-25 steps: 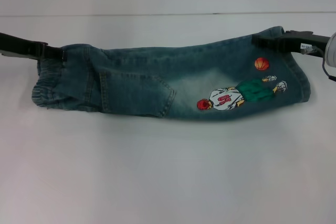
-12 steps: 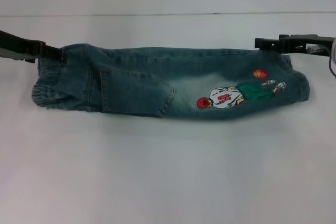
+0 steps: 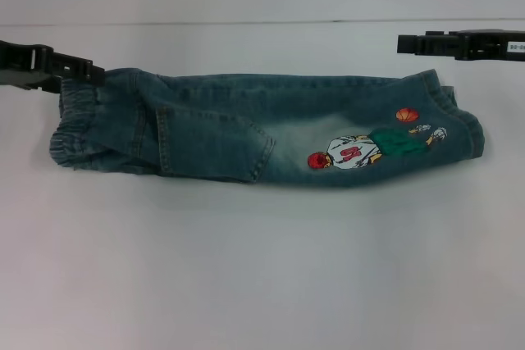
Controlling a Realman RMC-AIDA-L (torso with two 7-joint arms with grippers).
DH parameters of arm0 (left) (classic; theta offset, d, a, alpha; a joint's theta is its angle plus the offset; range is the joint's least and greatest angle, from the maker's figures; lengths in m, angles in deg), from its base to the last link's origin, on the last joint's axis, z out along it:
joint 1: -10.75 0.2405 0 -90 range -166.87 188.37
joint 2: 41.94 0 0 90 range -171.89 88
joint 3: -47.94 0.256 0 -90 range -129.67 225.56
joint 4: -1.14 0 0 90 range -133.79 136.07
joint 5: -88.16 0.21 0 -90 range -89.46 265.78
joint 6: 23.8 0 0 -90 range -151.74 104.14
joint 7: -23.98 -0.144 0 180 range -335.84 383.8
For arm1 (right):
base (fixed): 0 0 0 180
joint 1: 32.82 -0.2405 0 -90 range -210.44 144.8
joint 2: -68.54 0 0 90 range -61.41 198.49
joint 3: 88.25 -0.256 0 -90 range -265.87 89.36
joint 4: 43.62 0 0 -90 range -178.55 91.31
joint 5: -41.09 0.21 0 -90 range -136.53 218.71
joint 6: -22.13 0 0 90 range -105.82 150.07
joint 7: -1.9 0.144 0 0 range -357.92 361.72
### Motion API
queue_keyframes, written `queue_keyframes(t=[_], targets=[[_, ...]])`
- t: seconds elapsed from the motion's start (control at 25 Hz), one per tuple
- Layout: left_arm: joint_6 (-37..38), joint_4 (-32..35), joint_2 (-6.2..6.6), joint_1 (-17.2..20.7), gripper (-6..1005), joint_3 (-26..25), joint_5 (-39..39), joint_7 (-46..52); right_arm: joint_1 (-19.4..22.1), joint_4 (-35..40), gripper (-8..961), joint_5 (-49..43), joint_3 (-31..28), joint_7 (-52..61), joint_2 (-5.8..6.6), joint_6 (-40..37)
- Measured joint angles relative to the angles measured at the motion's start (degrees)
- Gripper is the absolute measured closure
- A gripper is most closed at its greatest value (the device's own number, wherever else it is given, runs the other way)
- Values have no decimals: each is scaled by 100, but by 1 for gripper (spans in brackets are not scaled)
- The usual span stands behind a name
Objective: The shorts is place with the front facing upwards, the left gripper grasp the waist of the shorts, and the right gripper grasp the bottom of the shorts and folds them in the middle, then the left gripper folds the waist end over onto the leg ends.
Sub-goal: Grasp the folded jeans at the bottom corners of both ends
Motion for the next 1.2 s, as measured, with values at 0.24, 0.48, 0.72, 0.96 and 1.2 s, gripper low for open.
queue_keyframes(t=[0.24,0.48,0.72,0.96,1.2], targets=[[670,10,41,175,102,-184,-32,-683,72,76,84,-33,357,-505,192,-1526],[625,65,-72,459,112,-191,-39,-1423,259,113,88,-39,553,-993,149,-2206],[-108,100,-202,674,123,75,59,-1636,305,69,87,-37,625,-1131,36,-2310],[-849,71,-371,767,134,753,273,-1586,246,69,88,-32,811,-1140,-39,-2327],[-1402,11,-543,771,144,1087,559,-1565,231,62,87,-29,848,-1139,-85,-2301]])
